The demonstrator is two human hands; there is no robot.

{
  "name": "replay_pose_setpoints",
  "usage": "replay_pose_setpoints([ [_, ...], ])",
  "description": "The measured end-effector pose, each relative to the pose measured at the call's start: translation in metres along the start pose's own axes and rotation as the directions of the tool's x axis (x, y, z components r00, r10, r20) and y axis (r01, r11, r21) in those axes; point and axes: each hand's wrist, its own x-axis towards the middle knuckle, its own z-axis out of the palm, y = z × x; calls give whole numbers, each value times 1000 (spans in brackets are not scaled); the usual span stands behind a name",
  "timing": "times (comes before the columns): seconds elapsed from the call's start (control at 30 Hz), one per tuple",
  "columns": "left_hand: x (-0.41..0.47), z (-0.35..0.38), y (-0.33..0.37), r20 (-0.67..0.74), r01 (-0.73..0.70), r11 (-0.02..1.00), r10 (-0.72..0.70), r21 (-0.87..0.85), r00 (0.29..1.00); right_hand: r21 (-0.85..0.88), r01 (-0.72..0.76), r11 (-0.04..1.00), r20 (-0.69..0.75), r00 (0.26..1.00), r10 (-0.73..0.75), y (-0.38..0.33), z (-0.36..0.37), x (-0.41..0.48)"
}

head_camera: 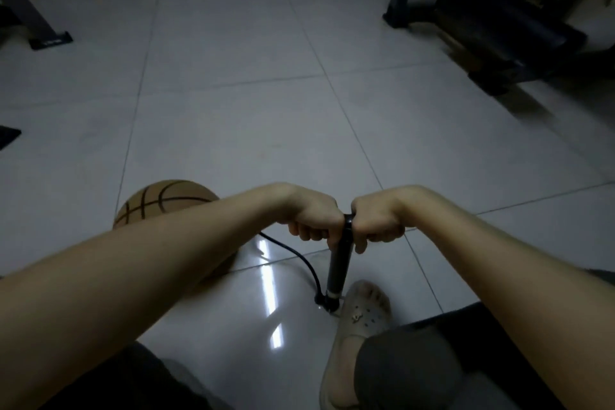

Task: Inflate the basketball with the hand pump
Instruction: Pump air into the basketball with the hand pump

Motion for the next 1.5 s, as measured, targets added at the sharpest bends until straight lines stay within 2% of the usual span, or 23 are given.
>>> replay_pose_setpoints([
  [0.2, 26, 32, -15, -34, 5, 1000, -6, -26, 999, -15, -25, 1000, 28, 999, 26, 11, 30, 32],
  [0.4, -8, 40, -3, -86, 59, 995, -53, 76, 995, -89, -74, 993, 50, 996, 79, -6, 33, 4],
  [0.5, -49, 7, 10, -87, 53, 997, -49, 53, 995, -118, -25, 993, 6, 1000, 26, -25, -3, -36],
  [0.6, -102, -39, 33, -64, 0, 1000, 0, -14, 998, -52, 29, 998, -37, 999, -31, -42, -51, -89],
  [0.7, -122, -60, 45, -70, -33, 999, 34, 19, 997, -18, 47, 999, -58, 997, -48, -46, -67, -114],
  [0.87, -63, -15, 23, 14, 43, 998, -44, 46, 999, -52, -17, 998, 17, 1000, 18, -25, -17, -59],
  [1.03, -11, 30, -10, 156, 81, 996, -76, -25, 985, -29, -86, 996, 247, 965, 91, -6, 24, 5],
  [1.17, 10, 50, -19, 173, 87, 994, -75, -60, 982, -39, -154, 987, 332, 930, 158, 3, 41, 31],
  [1.3, 11, 48, -12, 198, 76, 997, -74, -5, 978, -45, -156, 987, 325, 932, 163, 5, 40, 29],
  [1.4, 0, 41, -4, 205, 131, 989, -142, 69, 968, -33, -150, 988, 301, 941, 153, 0, 39, 13],
  [1.5, -27, 18, 9, 270, 173, 984, -180, 50, 946, -36, -120, 992, 266, 956, 125, -13, 17, -19],
])
